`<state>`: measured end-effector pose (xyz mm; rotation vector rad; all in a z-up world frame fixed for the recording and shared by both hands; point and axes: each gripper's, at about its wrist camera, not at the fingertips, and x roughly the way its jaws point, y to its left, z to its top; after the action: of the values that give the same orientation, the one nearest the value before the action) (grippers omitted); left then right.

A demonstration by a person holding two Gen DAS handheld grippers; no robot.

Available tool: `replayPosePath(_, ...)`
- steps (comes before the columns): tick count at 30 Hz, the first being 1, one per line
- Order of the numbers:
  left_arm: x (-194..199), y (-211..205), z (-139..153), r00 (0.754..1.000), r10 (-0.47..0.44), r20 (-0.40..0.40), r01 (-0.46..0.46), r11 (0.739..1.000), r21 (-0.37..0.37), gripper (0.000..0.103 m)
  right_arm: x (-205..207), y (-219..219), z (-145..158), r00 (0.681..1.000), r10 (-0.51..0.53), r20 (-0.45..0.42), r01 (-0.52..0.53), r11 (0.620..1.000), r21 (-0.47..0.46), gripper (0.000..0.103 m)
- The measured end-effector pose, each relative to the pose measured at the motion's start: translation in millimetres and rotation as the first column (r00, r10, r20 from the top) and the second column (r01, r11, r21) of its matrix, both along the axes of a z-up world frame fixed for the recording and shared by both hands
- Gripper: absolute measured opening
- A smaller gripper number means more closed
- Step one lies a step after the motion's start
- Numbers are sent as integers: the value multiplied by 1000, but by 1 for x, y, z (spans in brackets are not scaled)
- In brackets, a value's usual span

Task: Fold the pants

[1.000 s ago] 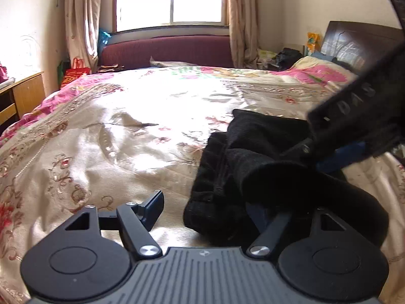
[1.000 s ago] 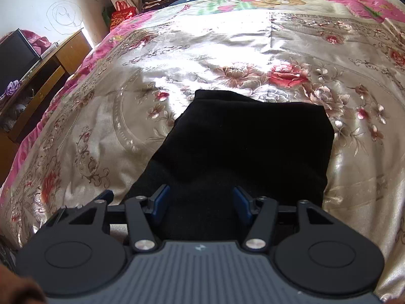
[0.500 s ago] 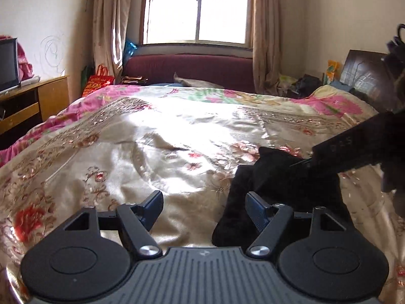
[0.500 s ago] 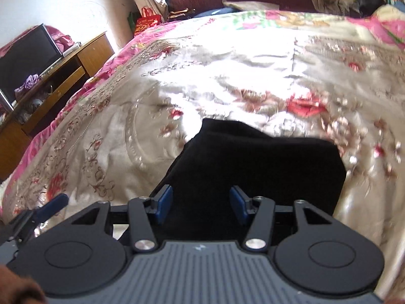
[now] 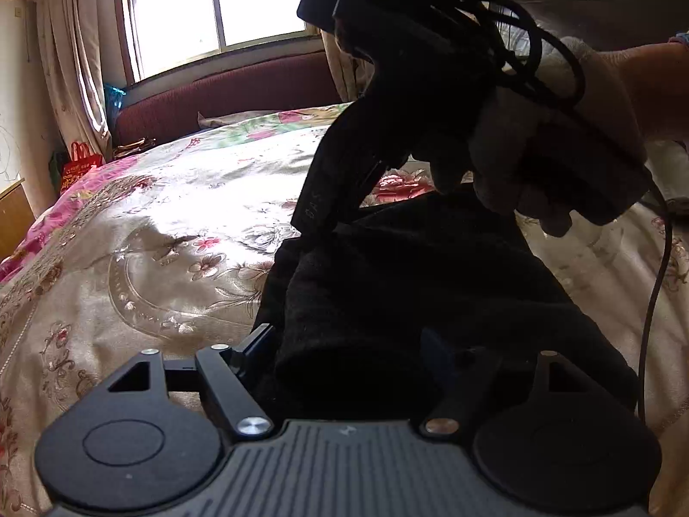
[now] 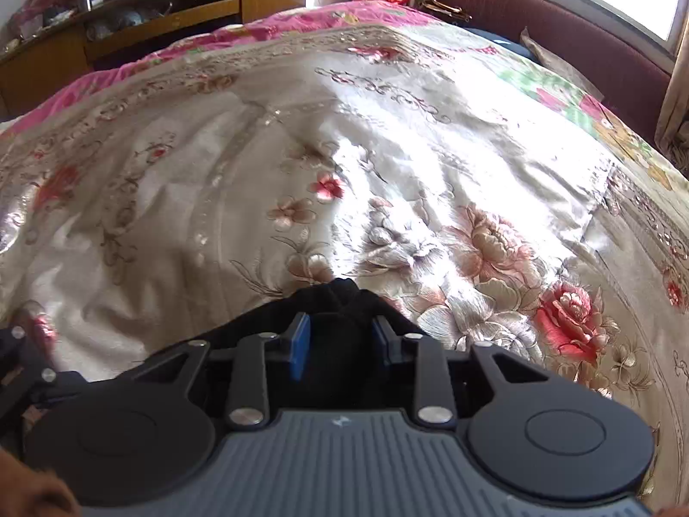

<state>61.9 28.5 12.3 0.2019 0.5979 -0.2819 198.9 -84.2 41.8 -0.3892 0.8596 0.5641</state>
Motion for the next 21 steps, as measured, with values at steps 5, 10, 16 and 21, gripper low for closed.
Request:
replayPosePath(5,16,35,-10,992,22,-120,-44,982,-183,96,21,-18,-16,994,-79,-72,85,993,80,28)
replayPosePath(10,-4,50,4,993,20,-114,-45,973,-227,96,9,-41,18,991,-111,-73,124,972,198,29)
replayPosePath(16,-12,46,25,996,86,-18,-88,991,-101,96,-32,-54,55,990,-134,42,120,962,245,33)
replayPosePath(21,-2,32,14,995,96,5,-96,995,-3,96,-56,-60,46,995,-90,35,78,967,240,33)
